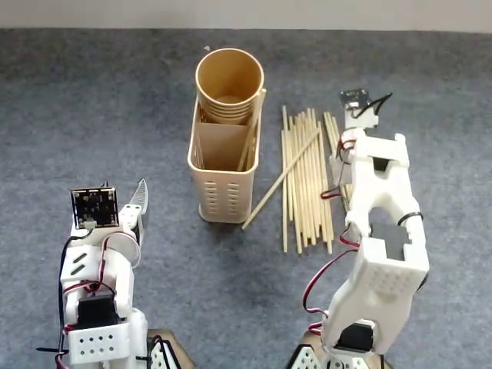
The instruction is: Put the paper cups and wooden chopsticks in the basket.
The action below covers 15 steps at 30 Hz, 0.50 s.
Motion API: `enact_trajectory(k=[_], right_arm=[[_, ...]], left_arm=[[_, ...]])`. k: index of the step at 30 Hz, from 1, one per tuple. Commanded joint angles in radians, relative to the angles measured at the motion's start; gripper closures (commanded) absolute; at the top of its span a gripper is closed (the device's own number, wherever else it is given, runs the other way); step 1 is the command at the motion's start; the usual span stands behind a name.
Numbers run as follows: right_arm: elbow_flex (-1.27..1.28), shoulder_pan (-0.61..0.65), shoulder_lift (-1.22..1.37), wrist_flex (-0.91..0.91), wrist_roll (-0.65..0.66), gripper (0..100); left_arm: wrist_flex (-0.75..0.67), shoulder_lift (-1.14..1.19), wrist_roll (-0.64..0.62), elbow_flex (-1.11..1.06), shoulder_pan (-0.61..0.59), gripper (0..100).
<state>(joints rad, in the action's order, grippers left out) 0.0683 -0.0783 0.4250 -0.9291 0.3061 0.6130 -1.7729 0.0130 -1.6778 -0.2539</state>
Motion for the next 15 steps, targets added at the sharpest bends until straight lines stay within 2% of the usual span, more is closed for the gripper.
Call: enact_trajectory(k=[1, 6, 8, 10, 15], right_arm=[[-0.035, -0.013, 0.051, -0.005, 0.017, 80.7], [-0.087, -0.01, 0.142, -0.008, 0.017, 81.3], [-0.11, -0.01, 0.147, -0.01, 0.017, 87.9], [-0.133, -0.007, 0.143, -0.01, 0.012, 99.8], [-0.251, 0.036, 0.143, -0.154, 0.011, 99.2]], left_arm=[[0.0, -0.007, -0.005, -0.019, 0.015, 75], [0.0, -0.007, -0.005, -0.019, 0.015, 75], [0.0, -0.007, -0.006, -0.019, 0.015, 75], [0.0, -0.007, -0.006, -0.019, 0.015, 75], [0.0, -0.007, -0.006, -0.019, 0.015, 75]])
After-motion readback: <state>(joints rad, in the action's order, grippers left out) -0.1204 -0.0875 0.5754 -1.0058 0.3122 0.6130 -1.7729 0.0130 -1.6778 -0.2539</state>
